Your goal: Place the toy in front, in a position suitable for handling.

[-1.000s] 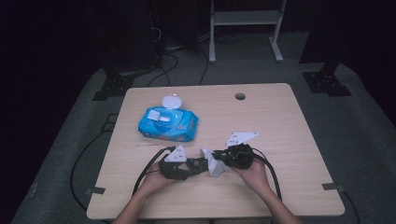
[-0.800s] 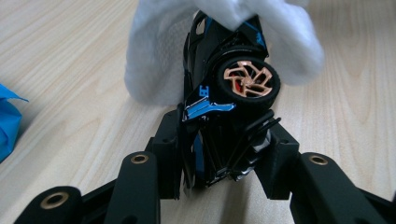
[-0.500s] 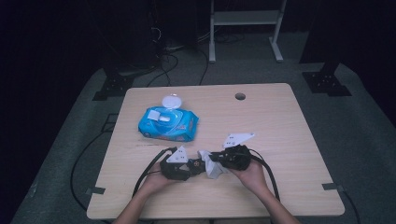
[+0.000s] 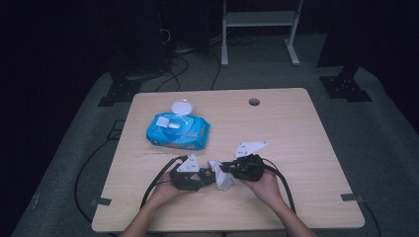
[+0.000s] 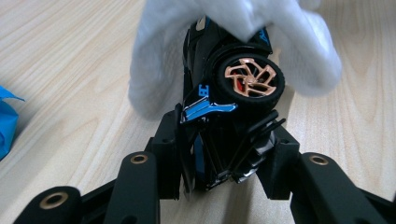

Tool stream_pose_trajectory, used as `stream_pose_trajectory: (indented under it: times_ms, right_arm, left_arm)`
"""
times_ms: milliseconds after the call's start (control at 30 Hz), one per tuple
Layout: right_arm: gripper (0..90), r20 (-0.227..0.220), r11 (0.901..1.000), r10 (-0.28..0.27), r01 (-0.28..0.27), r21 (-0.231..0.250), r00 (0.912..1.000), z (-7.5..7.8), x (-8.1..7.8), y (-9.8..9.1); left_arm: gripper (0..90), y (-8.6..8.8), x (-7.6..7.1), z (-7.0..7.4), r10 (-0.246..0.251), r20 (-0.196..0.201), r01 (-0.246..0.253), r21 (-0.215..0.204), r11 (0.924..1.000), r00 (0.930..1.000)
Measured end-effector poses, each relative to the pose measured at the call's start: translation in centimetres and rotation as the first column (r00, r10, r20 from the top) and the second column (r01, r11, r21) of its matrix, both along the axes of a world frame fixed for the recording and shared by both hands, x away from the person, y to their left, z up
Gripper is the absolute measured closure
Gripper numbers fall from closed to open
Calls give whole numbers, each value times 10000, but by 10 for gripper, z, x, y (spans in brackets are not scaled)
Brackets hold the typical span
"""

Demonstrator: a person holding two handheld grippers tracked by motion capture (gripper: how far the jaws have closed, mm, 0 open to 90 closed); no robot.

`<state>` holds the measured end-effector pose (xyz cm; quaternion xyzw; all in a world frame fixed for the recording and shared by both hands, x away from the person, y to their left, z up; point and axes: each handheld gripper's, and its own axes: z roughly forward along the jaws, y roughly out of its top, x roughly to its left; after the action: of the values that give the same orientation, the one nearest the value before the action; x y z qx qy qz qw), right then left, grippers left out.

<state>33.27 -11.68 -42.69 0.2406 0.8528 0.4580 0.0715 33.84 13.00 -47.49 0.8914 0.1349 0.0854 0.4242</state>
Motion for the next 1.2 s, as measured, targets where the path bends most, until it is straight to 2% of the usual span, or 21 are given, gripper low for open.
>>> stream_pose_trajectory:
  times_ms: [67, 200, 333, 433, 467, 600, 700, 767, 833, 1033, 1100, 1133, 1167, 1200]
  right_arm:
    - [842, -136, 9999, -127, 128, 86, 9998, 0, 2, -4]
    - [842, -124, 9998, -149, 150, 92, 9998, -1, 2, -3]
    - [842, -121, 9999, -116, 117, 90, 9999, -1, 2, -2]
    - [842, -146, 9999, -126, 127, 107, 9998, -1, 2, -2]
    - [842, -144, 9999, -122, 124, 118, 9998, -1, 2, -2]
    - [842, -172, 9998, -113, 115, 153, 9998, -2, 2, -2]
    - [842, -157, 9998, -111, 113, 136, 9998, -2, 3, -2]
    - [842, -157, 9998, -143, 145, 118, 9998, -2, 2, -2]
    - [842, -148, 9998, -159, 160, 111, 9998, -2, 2, -2]
    - [842, -105, 9998, -163, 164, 129, 9998, -1, 3, -4]
    - [842, -94, 9996, -190, 191, 196, 9998, 0, 3, -5]
    - [842, -63, 9994, -210, 211, 281, 9998, 1, 3, -6]
    - [842, -63, 9994, -210, 211, 281, 9998, 1, 3, -6]
    - [842, -56, 9990, -246, 247, 379, 9997, 3, 2, -8]
  left_arm:
    - [559, -1, 0, -1, 12, -35, -12, -44, 10000, 10000]
    - [538, -3, 1, -1, 80, -58, -81, -45, 10000, 10000]
    - [509, -7, 0, -4, 40, -71, -38, 303, 9995, 10000]
    - [519, -10, 1, -5, 16, -109, -13, 320, 9995, 9999]
    - [534, -11, 1, -5, 165, -95, -162, 262, 9995, 9998]
    - [571, -9, 4, -6, 177, -383, -174, 80, 9998, 9991]
    - [579, -10, 3, -5, 139, -300, -136, 98, 9999, 9995]
    - [581, -11, 2, -4, 188, -49, -187, 188, 9996, 9998]
    - [581, -11, 2, -4, 195, -43, -194, 172, 9997, 9998]
    - [582, -10, 1, -3, 203, 23, -203, 23, 9998, 9998]
    - [582, -10, 0, -1, 212, 107, -210, -113, 9997, 9997]
    - [583, -8, -1, 3, 224, 169, -219, -315, 9993, 9996]
    - [583, -8, -1, 3, 224, 169, -219, -315, 9993, 9996]
    - [583, -7, -2, 6, 232, 216, -220, -536, 9983, 9995]
